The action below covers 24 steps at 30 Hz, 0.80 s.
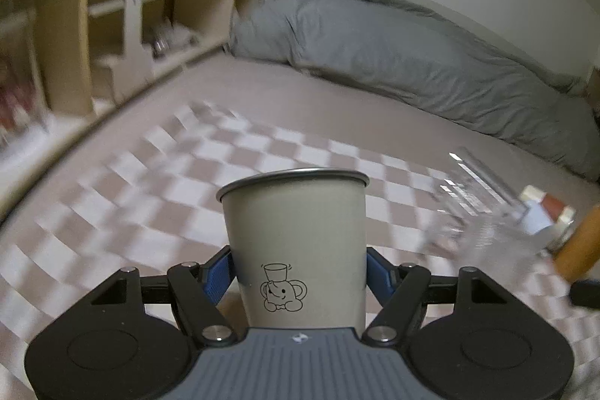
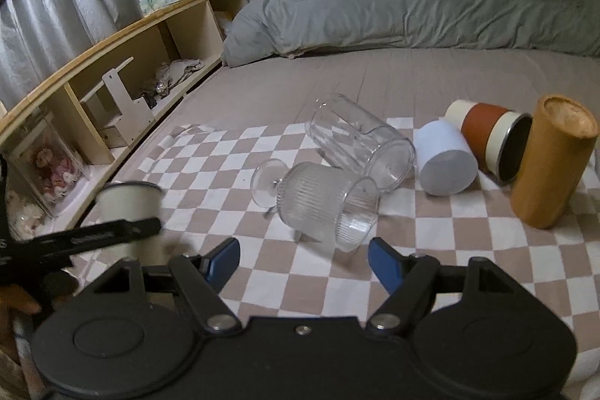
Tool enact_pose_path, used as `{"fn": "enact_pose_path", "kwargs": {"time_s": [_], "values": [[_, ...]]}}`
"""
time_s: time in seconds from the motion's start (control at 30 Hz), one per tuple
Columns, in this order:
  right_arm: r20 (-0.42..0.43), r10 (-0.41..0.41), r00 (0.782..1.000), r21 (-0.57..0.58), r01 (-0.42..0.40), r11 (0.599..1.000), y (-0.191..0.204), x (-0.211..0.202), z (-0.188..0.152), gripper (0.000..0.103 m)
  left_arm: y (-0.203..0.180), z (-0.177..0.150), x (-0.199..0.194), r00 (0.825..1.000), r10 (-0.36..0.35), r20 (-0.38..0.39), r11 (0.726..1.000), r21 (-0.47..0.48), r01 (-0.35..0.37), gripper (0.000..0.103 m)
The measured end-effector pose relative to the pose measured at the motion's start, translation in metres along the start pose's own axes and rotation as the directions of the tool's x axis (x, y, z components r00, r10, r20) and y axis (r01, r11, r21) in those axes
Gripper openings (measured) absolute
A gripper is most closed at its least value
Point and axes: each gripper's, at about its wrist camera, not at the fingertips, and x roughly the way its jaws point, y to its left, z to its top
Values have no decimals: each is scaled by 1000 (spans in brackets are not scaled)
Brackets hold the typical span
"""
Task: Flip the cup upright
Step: 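Rotate the beige cup with the left gripper until its rim faces up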
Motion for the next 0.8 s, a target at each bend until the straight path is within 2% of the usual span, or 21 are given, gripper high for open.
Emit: {"fn": "enact_pose_path", "kwargs": {"time_s": [0.13,0.3,0.53,0.67,0.8], "values": [[13,-15,1000,-22,15,1000,4,-3,-2,77,19,-5,-7,995,44,91,995,83,-52,72],[35,-25,999,-51,27,998,12,-5,-5,77,32,-19,-7,978,29,207,985,162,-63,72],[27,44,999,-106,-41,994,38,1,-13,75,47,-35,2,972,20,234,979,191,-66,72],[31,44,999,-154,-39,987,51,3,-16,75,52,-41,-5,971,2,240,975,213,-55,72],[27,39,999,-152,-35,988,53,3,-17,75,51,-48,-14,972,-9,234,969,244,-50,73]]}}
